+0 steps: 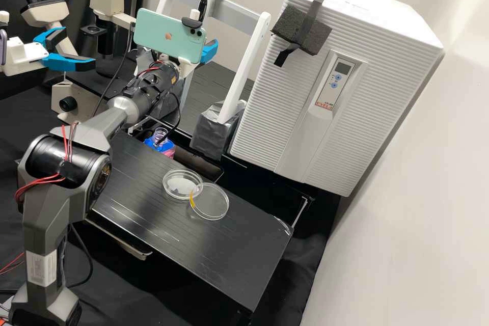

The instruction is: Use the pipette

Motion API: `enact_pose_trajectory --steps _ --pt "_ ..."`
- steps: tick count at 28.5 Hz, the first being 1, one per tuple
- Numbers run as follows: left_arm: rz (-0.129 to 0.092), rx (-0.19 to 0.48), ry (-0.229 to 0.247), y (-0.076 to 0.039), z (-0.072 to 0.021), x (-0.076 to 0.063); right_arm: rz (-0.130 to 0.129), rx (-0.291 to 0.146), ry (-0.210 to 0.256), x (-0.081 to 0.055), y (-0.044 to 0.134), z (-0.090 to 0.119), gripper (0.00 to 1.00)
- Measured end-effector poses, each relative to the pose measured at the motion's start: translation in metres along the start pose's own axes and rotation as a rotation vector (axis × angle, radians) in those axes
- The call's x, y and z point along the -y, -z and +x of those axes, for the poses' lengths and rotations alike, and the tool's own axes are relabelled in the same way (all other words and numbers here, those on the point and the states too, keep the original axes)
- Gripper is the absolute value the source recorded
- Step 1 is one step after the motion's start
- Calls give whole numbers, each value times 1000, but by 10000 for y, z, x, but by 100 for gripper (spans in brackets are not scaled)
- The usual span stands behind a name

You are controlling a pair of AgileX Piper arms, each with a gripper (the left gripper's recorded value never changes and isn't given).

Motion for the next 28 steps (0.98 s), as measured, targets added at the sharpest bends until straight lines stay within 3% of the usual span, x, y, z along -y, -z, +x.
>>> enact_pose_trajectory --steps 28 --pt "-2 0 0 0 0 0 18 -1 19 41 93 -75 0"
